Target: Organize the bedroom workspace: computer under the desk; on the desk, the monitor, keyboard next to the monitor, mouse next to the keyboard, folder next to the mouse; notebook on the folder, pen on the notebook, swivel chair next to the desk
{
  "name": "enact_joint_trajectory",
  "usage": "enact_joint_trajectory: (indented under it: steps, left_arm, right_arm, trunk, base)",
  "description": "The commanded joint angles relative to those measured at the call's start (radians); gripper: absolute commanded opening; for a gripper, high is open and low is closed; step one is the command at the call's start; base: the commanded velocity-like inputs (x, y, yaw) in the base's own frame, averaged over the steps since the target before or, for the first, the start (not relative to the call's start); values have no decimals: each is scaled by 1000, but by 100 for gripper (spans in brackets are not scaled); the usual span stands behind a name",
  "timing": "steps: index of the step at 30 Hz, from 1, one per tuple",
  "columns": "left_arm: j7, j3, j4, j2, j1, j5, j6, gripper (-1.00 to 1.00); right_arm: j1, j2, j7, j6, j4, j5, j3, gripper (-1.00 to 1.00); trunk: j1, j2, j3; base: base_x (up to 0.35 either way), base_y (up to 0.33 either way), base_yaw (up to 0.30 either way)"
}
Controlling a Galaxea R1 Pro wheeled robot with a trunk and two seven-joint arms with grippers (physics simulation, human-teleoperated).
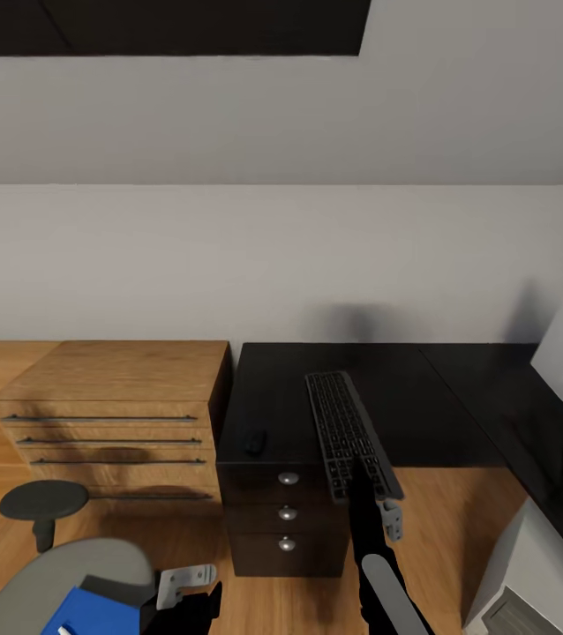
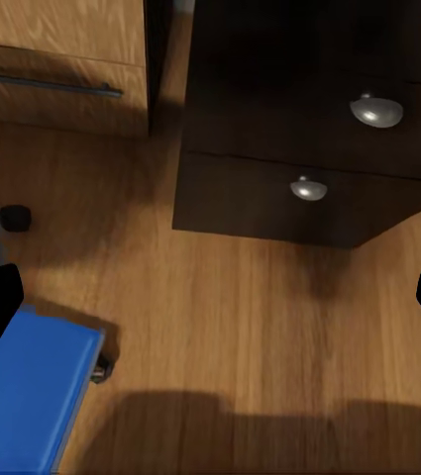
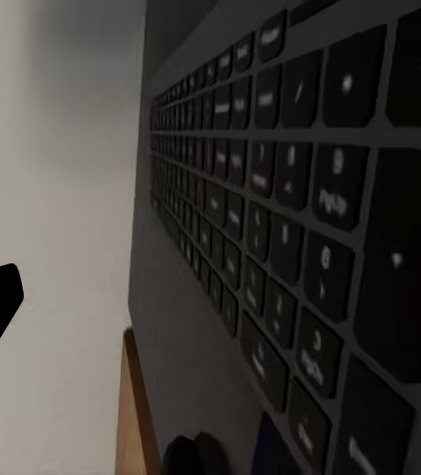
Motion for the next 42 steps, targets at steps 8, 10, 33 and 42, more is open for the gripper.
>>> enact_joint_trajectory:
  steps: [8,10,33,42]
  left_arm:
    - [8,-2,0,0,0,8,4,100]
    - [8,-2,0,0,0,8,4,100]
    - [9,-1,1,2,0,7,1,100]
    - [11,0,56,10,1,5,-1,100]
  right_arm:
    - [-1,0,7,-5,1,-11,1,100]
    - [-1,0,7,-5,1,-11,1,100]
    - [4,0,11,-19,-3,78,62,100]
    - [56,-43,11,-19,7,338,62,100]
  trunk:
    - [0,0,-1]
    - [0,0,-1]
    - [0,0,-1]
    - [-12,21,9]
  base:
    - [-270,0,0]
    - [-326,0,0]
    - [-315,-93,0]
    - [-49,-21,0]
